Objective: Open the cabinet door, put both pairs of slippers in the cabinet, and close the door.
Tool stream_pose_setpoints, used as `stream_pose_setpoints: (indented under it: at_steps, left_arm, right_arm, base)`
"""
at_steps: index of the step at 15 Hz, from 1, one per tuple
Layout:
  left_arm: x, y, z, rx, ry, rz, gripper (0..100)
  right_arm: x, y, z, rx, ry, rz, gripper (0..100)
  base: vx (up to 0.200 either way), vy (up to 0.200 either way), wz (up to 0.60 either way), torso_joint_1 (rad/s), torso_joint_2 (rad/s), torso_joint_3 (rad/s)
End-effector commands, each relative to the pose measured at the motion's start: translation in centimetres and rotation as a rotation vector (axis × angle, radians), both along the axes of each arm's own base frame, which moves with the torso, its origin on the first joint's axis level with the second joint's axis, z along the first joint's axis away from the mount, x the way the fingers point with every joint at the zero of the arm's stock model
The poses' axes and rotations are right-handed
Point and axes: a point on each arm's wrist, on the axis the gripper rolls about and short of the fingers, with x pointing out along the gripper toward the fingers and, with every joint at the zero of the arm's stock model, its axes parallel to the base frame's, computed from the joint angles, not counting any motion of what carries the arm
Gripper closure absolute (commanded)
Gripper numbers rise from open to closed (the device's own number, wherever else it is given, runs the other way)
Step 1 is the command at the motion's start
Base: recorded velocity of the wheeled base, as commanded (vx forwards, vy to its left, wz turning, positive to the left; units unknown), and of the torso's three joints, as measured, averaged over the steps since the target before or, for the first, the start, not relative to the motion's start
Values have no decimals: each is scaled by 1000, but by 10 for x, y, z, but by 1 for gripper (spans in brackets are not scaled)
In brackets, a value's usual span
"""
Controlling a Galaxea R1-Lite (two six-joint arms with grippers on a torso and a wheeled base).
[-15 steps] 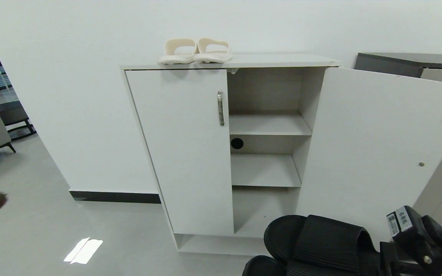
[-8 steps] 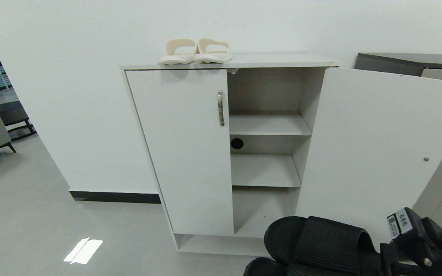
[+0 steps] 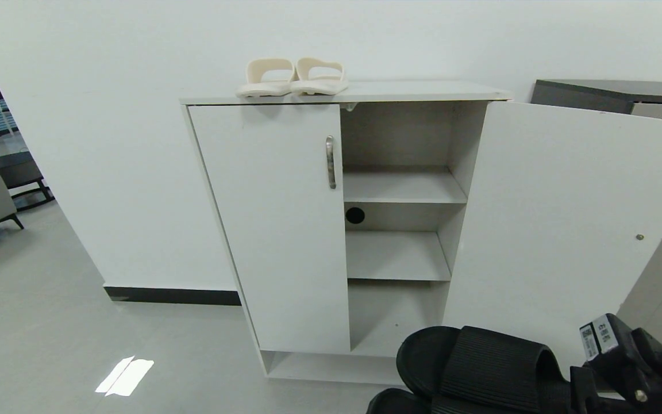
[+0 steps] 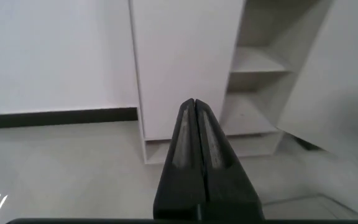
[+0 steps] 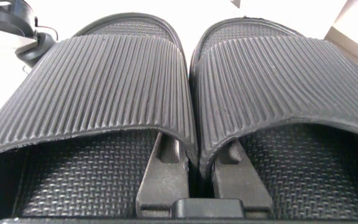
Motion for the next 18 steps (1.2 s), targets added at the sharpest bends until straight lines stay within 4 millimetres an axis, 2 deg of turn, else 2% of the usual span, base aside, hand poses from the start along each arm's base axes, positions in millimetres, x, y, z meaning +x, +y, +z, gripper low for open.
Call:
stream_pose_setpoints:
  at_steps: [1,5,7,12,15,16,18]
  left_arm:
    - [0,2,-1,11,9,80,100]
    - [4,-1,-1,55,58,206,100]
    - [-6,-3,-3,47,-75,126,100]
    - [-7,-4,-3,51,-85,60,100]
    - [-7,-4,-3,26,-83,62,100]
    - [-7,-4,-3,40,-83,62,100]
    - [-7,-3,-3,7,-80,106,100]
  right_arm:
    - [0,0,0,0,-1,0,100]
    - [0,0,-1,-2,2,0,100]
    - [0,0,-1,-2,1,-2,100]
    - [7,7,-1,-10,21,-27,100]
    - [21,27,-10,-16,135,-210,100]
    - [28,37,-18,-32,172,-323,100]
    - [23,55,-25,5,226,-423,100]
  base:
    - [0,0,0,0,0,0]
    - [0,0,0,0,0,0]
    - [0,0,0,0,0,0]
    - [0,0,0,0,0,0]
    - [0,0,0,0,0,0]
    - [0,0,0,0,0,0]
    - [0,0,0,0,0,0]
